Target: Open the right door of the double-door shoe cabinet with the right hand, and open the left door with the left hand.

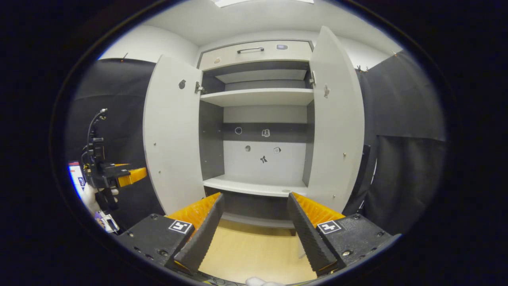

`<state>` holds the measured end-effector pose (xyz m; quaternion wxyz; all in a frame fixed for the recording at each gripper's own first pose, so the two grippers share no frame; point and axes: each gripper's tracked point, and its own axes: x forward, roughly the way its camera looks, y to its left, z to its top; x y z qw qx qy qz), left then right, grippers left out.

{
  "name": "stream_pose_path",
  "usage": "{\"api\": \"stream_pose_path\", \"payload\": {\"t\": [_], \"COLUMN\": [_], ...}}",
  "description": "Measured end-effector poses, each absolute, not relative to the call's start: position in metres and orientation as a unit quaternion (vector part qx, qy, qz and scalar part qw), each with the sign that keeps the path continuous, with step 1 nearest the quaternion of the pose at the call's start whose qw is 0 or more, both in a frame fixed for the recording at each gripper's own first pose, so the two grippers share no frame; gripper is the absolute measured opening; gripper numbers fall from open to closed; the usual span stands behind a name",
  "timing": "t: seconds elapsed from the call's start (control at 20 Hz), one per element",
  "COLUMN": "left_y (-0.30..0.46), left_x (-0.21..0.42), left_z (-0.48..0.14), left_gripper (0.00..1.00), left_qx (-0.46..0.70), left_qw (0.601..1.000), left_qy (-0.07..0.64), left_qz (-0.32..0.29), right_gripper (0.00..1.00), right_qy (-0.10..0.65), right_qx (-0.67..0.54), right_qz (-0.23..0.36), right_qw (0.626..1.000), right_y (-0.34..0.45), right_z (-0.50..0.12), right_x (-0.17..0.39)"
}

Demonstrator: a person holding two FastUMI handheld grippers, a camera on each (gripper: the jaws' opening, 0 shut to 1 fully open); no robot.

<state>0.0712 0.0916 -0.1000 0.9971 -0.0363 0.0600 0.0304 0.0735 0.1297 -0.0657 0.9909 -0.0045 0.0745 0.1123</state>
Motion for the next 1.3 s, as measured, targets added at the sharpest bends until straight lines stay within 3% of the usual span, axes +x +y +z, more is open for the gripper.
{"api": "stream_pose_path", "payload": {"t": [0.4,0.8,1.1,1.3], "left_y": [0.016,-0.094,-0.102,-0.094], "left_x": [0.022,0.019,0.015,0.012], "left_z": [-0.059,-0.042,-0.046,-0.038], "left_gripper": [0.94,0.94,1.00,0.96], "left_qx": [-0.027,-0.027,-0.033,-0.016], "left_qw": [0.998,0.999,0.998,0.999], "left_qy": [0.042,0.034,0.043,0.032], "left_qz": [0.047,-0.032,-0.029,-0.015], "right_gripper": [0.99,0.99,0.99,0.99], "right_qy": [0.054,0.038,0.037,0.035], "right_qx": [-0.014,-0.021,-0.014,-0.008], "right_qz": [0.093,0.028,0.025,0.026], "right_qw": [0.994,0.999,0.999,0.999], "right_y": [0.092,0.039,0.034,0.035], "right_z": [-0.044,-0.028,-0.031,-0.030], "right_x": [0.066,0.045,0.034,0.033]}}
